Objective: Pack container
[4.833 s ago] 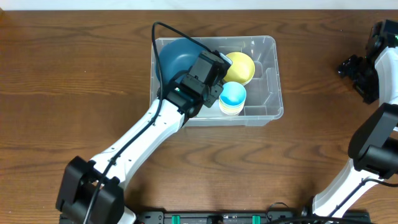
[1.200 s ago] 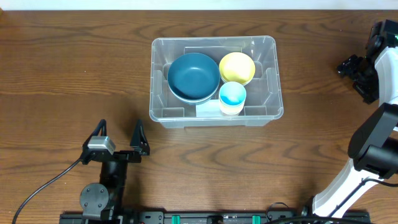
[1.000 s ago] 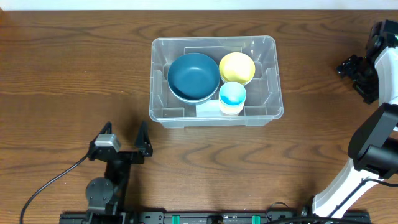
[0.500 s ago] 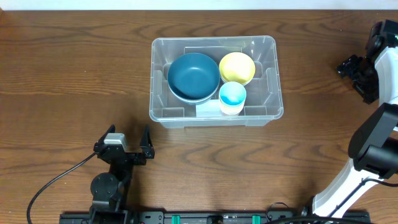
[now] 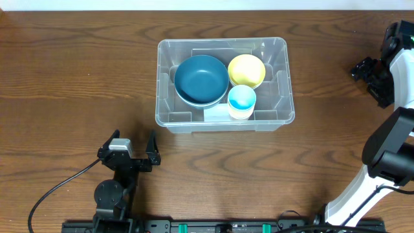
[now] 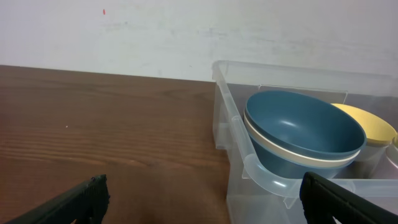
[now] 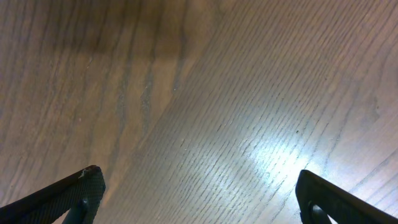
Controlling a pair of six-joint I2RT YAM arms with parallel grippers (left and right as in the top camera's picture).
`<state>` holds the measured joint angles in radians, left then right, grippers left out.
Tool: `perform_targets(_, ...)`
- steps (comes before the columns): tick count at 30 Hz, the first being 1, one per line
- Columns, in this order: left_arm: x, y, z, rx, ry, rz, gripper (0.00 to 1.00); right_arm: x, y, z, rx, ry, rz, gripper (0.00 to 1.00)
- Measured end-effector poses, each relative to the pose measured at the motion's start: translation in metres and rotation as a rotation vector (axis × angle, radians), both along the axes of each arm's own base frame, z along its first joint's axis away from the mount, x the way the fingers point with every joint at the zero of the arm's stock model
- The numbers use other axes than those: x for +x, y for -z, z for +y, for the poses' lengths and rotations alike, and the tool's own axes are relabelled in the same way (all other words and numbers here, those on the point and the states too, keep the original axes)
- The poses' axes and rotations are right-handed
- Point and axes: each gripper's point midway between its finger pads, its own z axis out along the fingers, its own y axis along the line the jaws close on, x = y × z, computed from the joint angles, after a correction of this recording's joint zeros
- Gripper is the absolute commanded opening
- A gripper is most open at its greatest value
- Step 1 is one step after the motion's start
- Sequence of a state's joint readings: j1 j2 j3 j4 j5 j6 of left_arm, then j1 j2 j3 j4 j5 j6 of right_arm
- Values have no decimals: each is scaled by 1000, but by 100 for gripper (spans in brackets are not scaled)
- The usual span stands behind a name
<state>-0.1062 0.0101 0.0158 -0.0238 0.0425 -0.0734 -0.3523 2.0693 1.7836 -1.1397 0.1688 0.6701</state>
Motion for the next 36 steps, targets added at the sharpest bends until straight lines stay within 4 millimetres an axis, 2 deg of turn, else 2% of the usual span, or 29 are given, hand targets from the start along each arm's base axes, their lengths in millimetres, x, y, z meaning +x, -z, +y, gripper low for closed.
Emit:
perform_targets(18,0,0,0,0,0,0,98,0,0,0,0,0,0,99)
perform_targets(22,0,0,0,0,0,0,98,2,-10,4,-9,-10,-22,99)
perform_targets(24,0,0,0,0,0,0,98,5,-24,11,-20,-27,-54,99)
perform_targets(26,0,0,0,0,0,0,98,8,-47,23,-37,-56,-108,99)
perform_targets(28,0,0,0,0,0,0,98,11,-80,41,-58,-99,-184,99)
perform_targets(32,0,0,0,0,0,1,98,9,-146,91,-88,-211,-349,99)
perform_targets(36,0,0,0,0,0,1,98,-4,-198,148,-88,-346,-489,99)
